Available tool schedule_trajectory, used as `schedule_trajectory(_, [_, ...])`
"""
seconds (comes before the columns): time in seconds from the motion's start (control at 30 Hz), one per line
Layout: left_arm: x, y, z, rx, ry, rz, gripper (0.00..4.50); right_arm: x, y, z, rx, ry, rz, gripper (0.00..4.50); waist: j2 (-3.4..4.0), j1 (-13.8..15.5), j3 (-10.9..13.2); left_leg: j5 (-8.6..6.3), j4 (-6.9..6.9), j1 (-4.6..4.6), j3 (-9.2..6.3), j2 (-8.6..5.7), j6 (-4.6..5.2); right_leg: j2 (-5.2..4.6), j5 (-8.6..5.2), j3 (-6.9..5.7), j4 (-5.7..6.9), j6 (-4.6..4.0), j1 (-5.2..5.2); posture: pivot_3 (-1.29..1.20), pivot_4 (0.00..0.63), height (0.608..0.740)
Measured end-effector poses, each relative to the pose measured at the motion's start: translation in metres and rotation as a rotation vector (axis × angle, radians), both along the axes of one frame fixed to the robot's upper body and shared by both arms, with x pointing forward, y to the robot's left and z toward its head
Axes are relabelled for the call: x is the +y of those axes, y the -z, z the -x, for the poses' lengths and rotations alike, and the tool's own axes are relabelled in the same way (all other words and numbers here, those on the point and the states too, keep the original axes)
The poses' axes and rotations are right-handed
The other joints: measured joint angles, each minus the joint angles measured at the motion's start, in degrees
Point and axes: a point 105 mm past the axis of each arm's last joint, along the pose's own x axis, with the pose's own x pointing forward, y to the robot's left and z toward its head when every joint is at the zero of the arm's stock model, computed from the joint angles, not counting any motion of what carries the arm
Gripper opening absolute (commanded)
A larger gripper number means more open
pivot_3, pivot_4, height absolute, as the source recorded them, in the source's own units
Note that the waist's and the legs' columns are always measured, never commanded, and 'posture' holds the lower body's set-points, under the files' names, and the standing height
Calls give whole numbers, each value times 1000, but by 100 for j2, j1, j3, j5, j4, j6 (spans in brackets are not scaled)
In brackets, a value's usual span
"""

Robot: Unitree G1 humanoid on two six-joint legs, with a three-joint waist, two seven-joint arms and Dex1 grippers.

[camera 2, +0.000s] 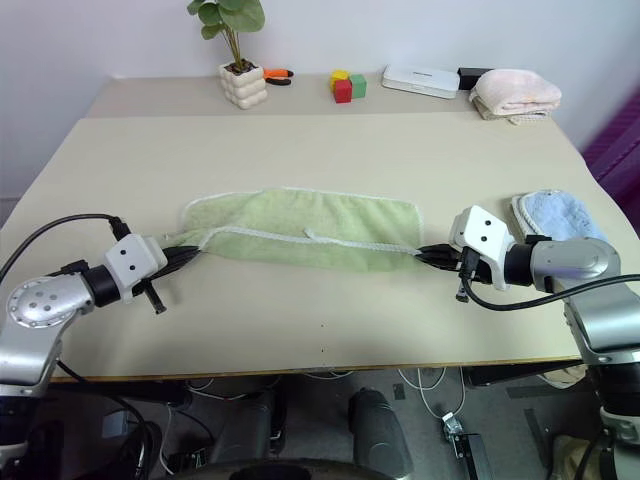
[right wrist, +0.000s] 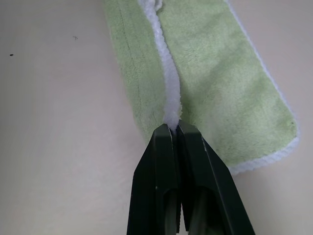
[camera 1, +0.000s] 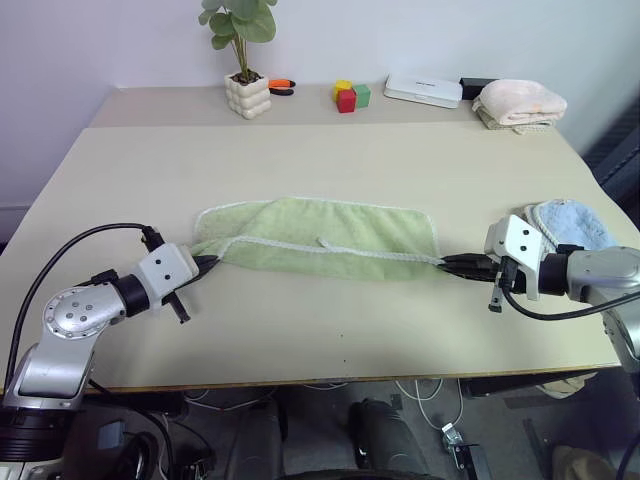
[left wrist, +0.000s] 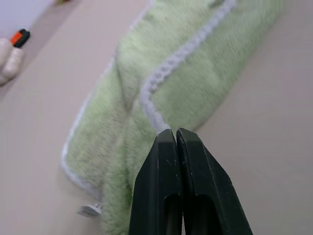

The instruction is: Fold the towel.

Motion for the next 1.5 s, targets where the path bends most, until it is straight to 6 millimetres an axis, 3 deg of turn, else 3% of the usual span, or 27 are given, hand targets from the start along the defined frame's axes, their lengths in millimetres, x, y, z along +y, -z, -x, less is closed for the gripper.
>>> schedule_trajectory(0.1, [3, 8, 4, 54, 8, 17, 870, 0, 0, -1, 0, 0, -1, 0, 0, 5, 0, 0, 0, 0, 0, 0, 0, 0, -1, 0, 0, -2, 0, 0, 150, 740])
schedule_trajectory(0.3, [5, 12, 6, 39, -1, -10, 3884, 0, -1, -2, -4, 0, 1, 0, 0, 5, 0, 0, 0, 0, 0, 0, 0, 0, -3, 0, 0, -6, 0, 0, 150, 740])
schedule_trajectory(0.4, [9, 11, 6, -9, 21, -115, 3884, 0, -1, -2, -4, -1, 2, 0, 0, 4, 0, 0, 0, 0, 1, 0, 0, 0, -5, 0, -1, -9, 0, 0, 150, 740])
schedule_trajectory(0.77, [11, 11, 2, -57, 2, -174, 3884, 1, -2, -2, -7, -1, 3, 0, 0, 5, 0, 0, 0, 0, 1, 0, 0, -1, -4, 0, -1, -7, 0, 0, 150, 740])
schedule_trajectory(1.03, [5, 20, 1, -35, -3, -177, 102, 1, -2, -2, -8, 0, 2, 0, 0, 6, 0, 0, 0, 0, 1, 0, 0, -1, 0, 0, -1, 0, 0, 0, 150, 740])
schedule_trajectory(1.37, [8, 19, 0, -27, -14, -164, 12, 1, -2, -2, -8, 0, 2, 0, 0, 4, 0, 0, 0, 0, 1, 0, 0, -1, 0, 0, -1, 1, 0, 0, 150, 740])
schedule_trajectory(1.5, [13, 8, -1, -49, -28, -132, 12, 1, -2, -2, -8, 0, 1, 0, 0, 7, 0, 0, 0, 0, 1, 0, 0, -1, 0, 0, -1, 1, 0, 0, 150, 740])
